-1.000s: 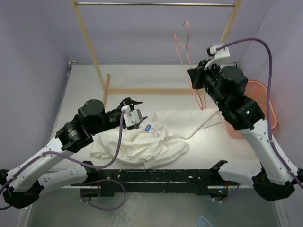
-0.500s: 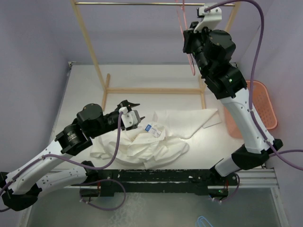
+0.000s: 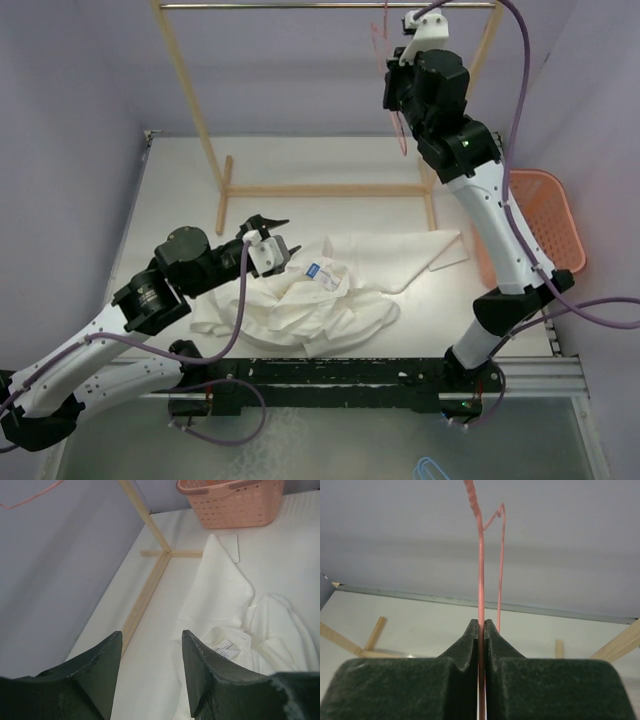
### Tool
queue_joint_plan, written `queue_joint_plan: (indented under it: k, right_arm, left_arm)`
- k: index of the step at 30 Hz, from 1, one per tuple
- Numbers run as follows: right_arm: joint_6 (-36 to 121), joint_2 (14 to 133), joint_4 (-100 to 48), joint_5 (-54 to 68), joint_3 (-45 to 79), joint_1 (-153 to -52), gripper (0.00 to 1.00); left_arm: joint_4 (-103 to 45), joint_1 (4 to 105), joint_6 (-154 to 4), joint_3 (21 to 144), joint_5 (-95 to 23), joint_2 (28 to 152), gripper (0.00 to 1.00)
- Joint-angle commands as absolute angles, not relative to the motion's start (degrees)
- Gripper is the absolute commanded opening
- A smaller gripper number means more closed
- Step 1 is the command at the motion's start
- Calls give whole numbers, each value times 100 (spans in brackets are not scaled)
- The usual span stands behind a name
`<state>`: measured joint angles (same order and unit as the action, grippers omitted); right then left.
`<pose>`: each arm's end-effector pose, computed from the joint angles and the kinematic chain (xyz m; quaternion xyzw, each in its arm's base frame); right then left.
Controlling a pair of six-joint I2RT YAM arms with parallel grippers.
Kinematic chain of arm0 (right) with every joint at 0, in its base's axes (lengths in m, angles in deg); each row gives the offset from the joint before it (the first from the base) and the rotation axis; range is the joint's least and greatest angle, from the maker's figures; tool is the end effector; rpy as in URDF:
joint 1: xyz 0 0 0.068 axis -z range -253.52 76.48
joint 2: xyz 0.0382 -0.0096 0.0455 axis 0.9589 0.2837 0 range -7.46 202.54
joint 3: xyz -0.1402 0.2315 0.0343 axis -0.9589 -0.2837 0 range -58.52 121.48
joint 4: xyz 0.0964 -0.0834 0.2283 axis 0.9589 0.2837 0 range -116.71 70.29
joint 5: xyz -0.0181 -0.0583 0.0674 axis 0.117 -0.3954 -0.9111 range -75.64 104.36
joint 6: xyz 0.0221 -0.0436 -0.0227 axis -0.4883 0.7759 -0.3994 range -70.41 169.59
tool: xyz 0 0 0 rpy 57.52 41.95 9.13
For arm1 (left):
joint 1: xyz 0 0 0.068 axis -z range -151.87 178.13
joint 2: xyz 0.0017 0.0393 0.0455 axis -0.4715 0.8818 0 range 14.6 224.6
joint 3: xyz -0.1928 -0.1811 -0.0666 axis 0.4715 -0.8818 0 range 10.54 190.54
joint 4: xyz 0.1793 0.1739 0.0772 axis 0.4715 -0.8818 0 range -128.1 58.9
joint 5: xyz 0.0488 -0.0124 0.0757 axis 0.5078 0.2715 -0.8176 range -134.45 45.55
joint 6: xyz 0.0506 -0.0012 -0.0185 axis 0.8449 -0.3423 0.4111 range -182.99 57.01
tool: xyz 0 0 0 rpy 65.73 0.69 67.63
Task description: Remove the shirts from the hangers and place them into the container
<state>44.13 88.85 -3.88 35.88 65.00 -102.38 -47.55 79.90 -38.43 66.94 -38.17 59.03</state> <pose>0.3096 0.1558 0.5495 -0.0013 0.6815 0.0914 0.7261 0.1006 -0.1342 0.3992 0.4822 0.5534 -0.1986 0.6494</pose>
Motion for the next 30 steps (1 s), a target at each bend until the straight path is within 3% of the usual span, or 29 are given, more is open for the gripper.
queue_joint_plan:
  k: [1,4,8,10,16,24,30]
  right_arm:
    - [4301,8387,-599,3371,6084,-10252,1]
    - [4375,7990,-605,3254,5633,-10252,30]
    - [4361,7503,-489,3098,5116,-10248,80]
    - [4332,7222,-456,3050,4863,-10252,90]
    - [3941,5739,-469,2387,3525,-10261,92]
    - [3077,4663,463,-13,1914,-10510,91]
    - [2885,5298,469,832,1064,-11640,90]
  left_arm:
    - [-4381,7976,-3968,6633,-3884,5845,55]
    - [-4333,7972,-4006,6600,-3891,5862,54]
    - [-4298,7973,-4056,6591,-3891,5900,55]
    - [-4280,7965,-4056,6604,-3989,5876,54]
    - [-3840,7917,-4069,6322,-4679,5286,54]
    - [-3278,7851,-4040,5932,-5316,4668,54]
    - [-2845,7800,-4031,5694,-5825,4222,48]
